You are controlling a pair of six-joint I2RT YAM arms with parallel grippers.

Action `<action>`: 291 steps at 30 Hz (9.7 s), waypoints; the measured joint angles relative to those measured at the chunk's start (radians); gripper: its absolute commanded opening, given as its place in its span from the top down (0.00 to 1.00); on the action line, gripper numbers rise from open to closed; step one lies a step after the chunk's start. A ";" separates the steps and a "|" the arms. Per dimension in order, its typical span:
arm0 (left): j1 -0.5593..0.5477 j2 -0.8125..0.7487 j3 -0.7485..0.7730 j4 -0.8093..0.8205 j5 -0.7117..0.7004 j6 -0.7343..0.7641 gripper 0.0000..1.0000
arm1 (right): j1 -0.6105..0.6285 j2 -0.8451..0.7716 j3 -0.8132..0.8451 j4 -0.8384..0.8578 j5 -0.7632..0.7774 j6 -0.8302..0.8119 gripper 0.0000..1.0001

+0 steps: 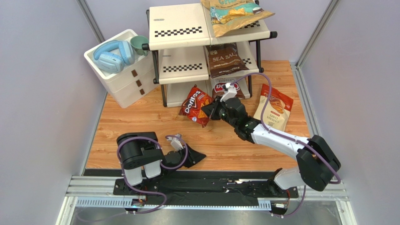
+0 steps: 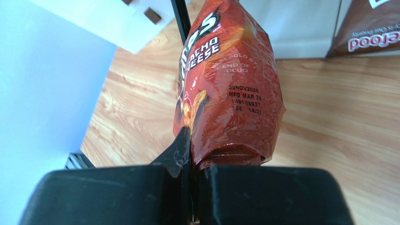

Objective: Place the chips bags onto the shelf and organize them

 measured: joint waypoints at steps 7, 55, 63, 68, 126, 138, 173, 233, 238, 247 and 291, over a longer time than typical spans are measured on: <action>-0.002 0.047 0.008 0.050 -0.001 -0.019 0.64 | -0.001 0.117 0.000 0.181 0.027 0.104 1.00; -0.005 0.050 0.008 0.051 -0.012 -0.010 0.67 | -0.066 0.823 0.592 0.280 0.352 0.784 0.66; -0.005 0.050 0.008 0.051 -0.013 -0.009 0.67 | -0.091 0.848 0.593 0.275 0.254 0.796 0.33; -0.005 0.050 0.008 0.051 -0.014 -0.007 0.67 | -0.094 0.822 0.521 0.307 0.183 0.800 0.27; -0.002 0.040 0.008 0.048 -0.022 0.045 0.66 | -0.064 0.768 0.492 0.321 -0.248 0.784 0.71; -0.001 0.060 0.008 0.071 -0.022 0.045 0.66 | -0.051 0.771 0.468 0.359 -0.331 0.794 0.73; 0.005 0.076 0.010 0.087 -0.015 0.044 0.66 | -0.054 0.895 0.605 0.267 -0.344 0.806 0.40; 0.300 0.320 0.985 -0.668 0.554 0.401 0.43 | -0.236 -0.684 0.118 -0.829 0.045 0.004 0.32; 0.345 0.407 1.090 -0.646 0.668 0.385 0.42 | -0.251 -0.758 0.070 -0.922 0.112 -0.046 0.32; 0.359 0.478 1.308 -0.639 0.798 0.354 0.41 | -0.260 -0.790 0.011 -0.994 0.157 -0.065 0.32; 0.219 0.477 1.107 -0.587 0.803 0.298 1.00 | -0.262 -0.933 -0.028 -1.114 0.257 -0.053 0.32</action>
